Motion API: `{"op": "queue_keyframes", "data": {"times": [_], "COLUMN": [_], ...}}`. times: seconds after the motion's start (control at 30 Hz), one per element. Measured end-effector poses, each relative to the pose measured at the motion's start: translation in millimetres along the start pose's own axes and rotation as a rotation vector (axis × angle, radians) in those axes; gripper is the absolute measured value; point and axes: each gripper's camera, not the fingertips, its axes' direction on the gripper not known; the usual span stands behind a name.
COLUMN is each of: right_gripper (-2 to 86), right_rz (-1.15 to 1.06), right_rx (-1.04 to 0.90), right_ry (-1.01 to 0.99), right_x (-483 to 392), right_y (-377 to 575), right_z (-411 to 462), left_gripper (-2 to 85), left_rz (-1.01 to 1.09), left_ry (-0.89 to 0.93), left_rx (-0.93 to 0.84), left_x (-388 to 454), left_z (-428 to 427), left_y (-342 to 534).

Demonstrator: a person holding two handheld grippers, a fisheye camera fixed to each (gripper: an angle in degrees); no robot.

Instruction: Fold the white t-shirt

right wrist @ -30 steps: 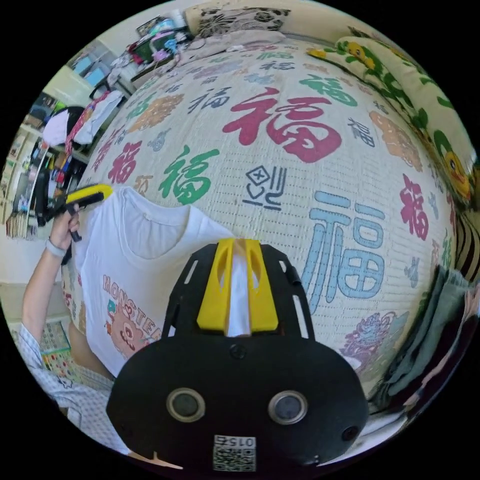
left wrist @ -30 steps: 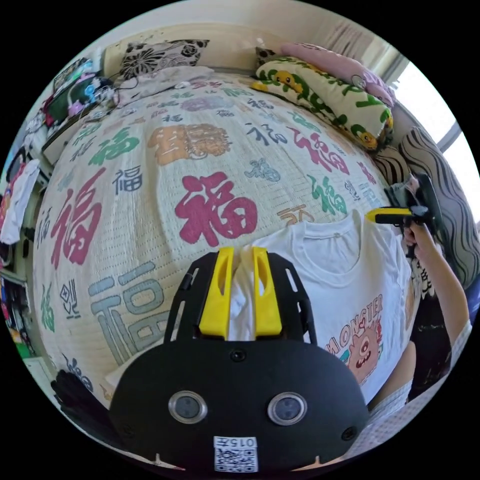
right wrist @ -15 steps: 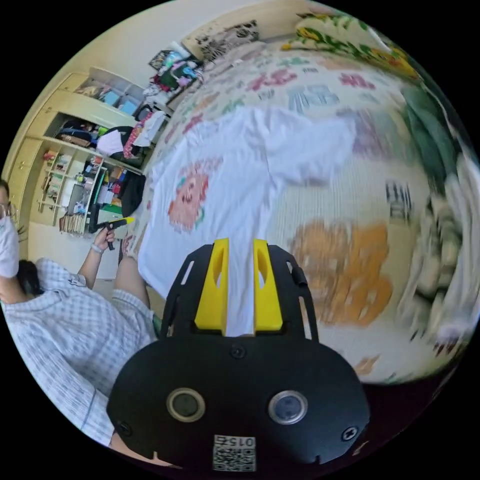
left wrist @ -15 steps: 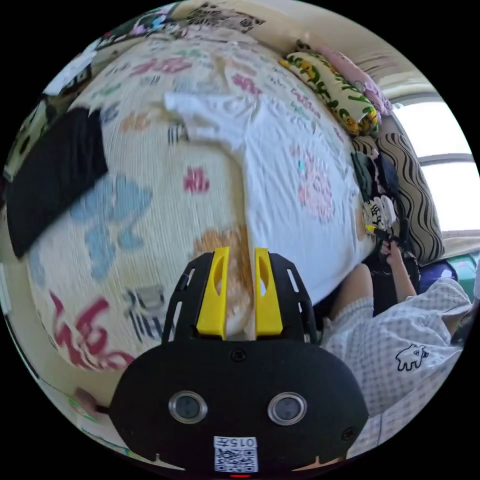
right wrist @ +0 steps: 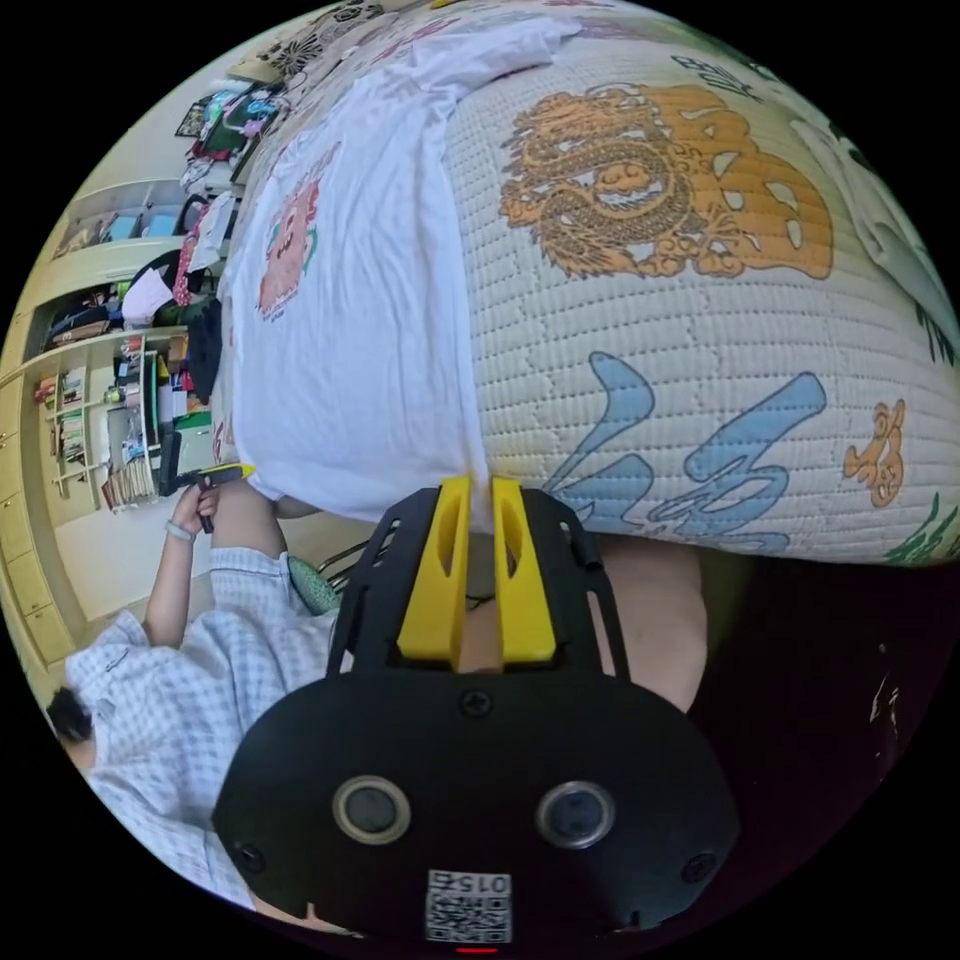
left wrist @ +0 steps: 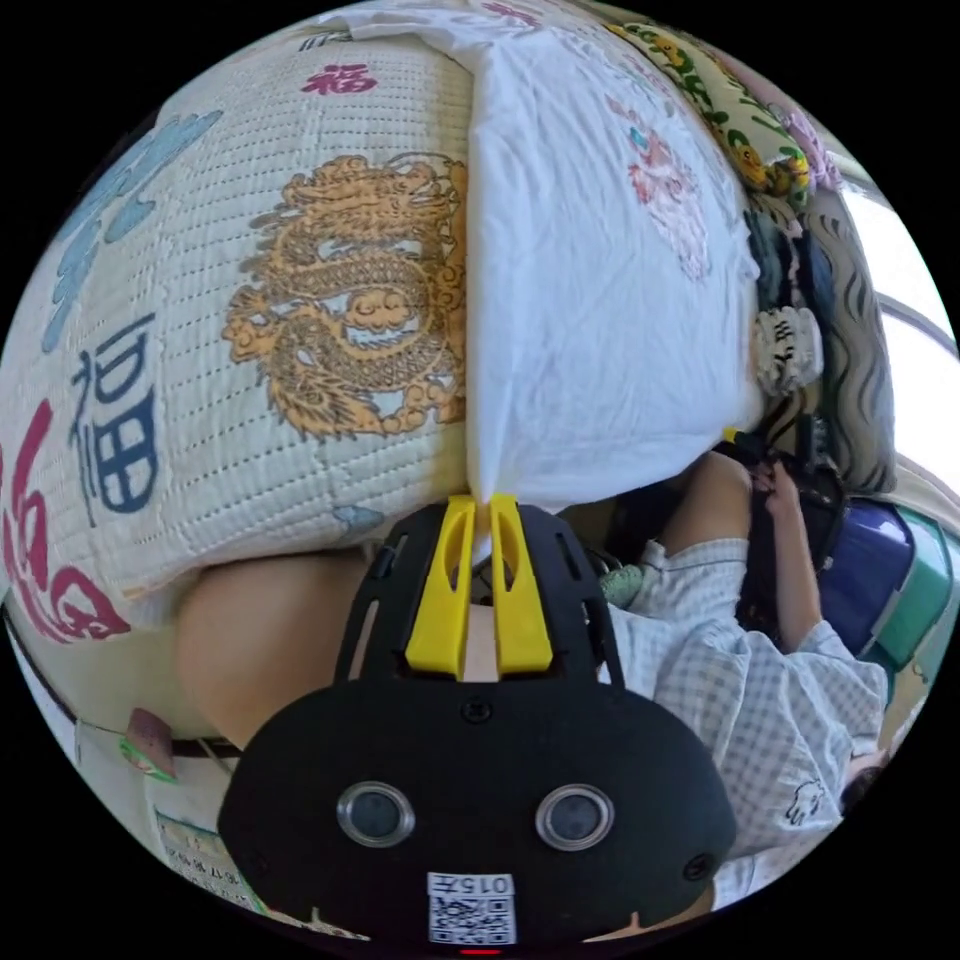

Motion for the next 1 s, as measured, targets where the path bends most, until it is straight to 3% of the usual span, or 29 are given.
{"op": "queue_keyframes", "data": {"times": [0.1, 0.27, 0.37, 0.47, 0.57, 0.73, 0.83, 1.0], "right_gripper": [0.8, 0.5, 1.5, 5.5, 7.9, 6.3, 1.5, 0.5], "right_rz": [-0.019, -0.051, -0.023, 0.052, 0.074, 0.072, 0.067, 0.074], "right_rx": [-0.023, 0.108, 0.183, 0.215, 0.098, -0.015, -0.021, 0.011], "right_ry": [-0.071, -0.098, -0.064, -0.015, -0.062, 0.015, 0.019, -0.021], "right_x": [7, 17, 26, 41, 57, 62, 66, 74], "right_y": [17, 55, 65, 69, 69, 75, 87, 115], "right_z": [1, -26, -27, -13, 20, 68, 76, 81], "left_gripper": [0.7, 1.7, 6.5, 10.6, 11.1, 4.8, 0.8, 0.5], "left_rz": [0.006, 0.070, 0.011, -0.042, -0.013, -0.030, -0.042, -0.052], "left_ry": [0.043, 0.175, 0.091, 0.009, -0.022, -0.169, -0.210, -0.246], "left_rx": [0.069, 0.212, 0.222, 0.139, -0.012, -0.169, -0.164, -0.117], "left_x": [2, 12, 8, 4, 16, 32, 41, 54], "left_z": [-14, -50, -50, -33, -8, 12, 9, -3], "left_y": [28, 73, 78, 74, 67, 64, 76, 108]}}
